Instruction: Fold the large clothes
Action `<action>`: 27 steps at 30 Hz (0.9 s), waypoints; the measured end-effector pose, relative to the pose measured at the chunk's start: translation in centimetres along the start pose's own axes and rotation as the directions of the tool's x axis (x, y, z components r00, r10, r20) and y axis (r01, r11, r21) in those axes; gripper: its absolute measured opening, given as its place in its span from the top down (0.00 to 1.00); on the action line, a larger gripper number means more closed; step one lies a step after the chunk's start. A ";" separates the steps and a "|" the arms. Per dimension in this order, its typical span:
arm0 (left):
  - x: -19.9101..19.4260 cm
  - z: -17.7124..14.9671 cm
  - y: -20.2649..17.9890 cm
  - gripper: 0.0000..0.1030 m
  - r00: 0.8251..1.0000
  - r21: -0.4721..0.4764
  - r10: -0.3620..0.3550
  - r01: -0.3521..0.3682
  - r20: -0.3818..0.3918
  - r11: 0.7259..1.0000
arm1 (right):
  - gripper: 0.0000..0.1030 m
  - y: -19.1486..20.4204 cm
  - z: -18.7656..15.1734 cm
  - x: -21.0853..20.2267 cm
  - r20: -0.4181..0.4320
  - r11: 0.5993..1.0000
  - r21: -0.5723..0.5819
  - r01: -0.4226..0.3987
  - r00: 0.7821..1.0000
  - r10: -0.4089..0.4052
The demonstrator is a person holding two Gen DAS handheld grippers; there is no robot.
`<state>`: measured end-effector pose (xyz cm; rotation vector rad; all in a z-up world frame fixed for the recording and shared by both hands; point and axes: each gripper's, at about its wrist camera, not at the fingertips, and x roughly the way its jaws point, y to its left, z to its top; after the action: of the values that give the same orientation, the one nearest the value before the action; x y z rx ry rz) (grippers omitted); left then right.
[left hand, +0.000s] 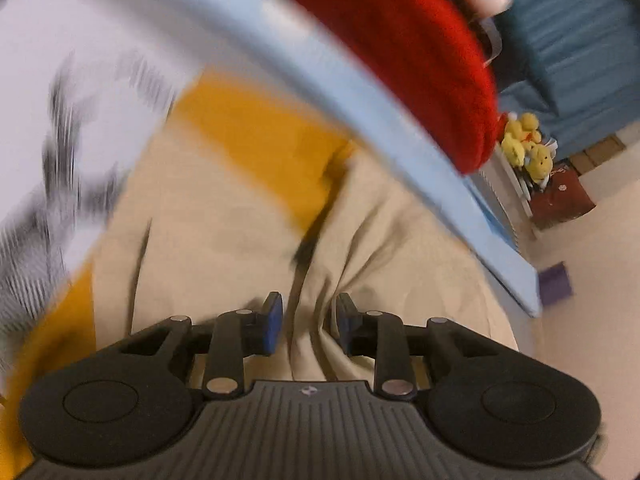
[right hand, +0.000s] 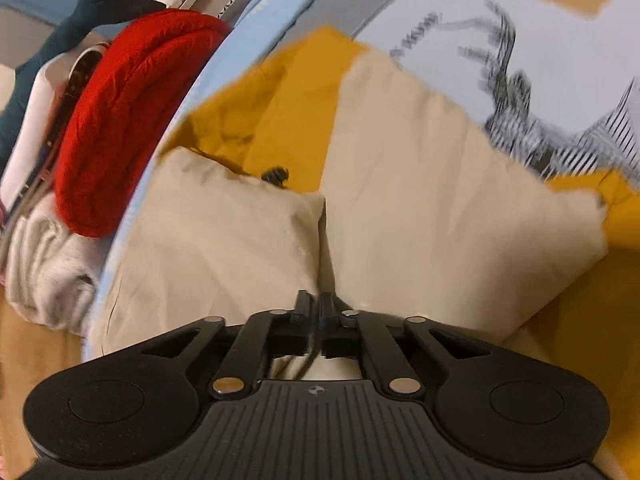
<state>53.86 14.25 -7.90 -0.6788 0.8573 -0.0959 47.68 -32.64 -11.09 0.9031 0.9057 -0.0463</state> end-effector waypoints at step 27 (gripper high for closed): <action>4.3 -7.8 -4.3 0.68 0.994 0.408 0.082 -0.047 -0.069 0.912 | 0.73 3.3 -4.7 -0.6 0.040 0.936 -0.346 -0.060 0.996 0.079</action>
<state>51.87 5.34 -11.82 -0.2553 0.9057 -0.2386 45.49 -27.47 -9.90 0.6027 0.8003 0.1455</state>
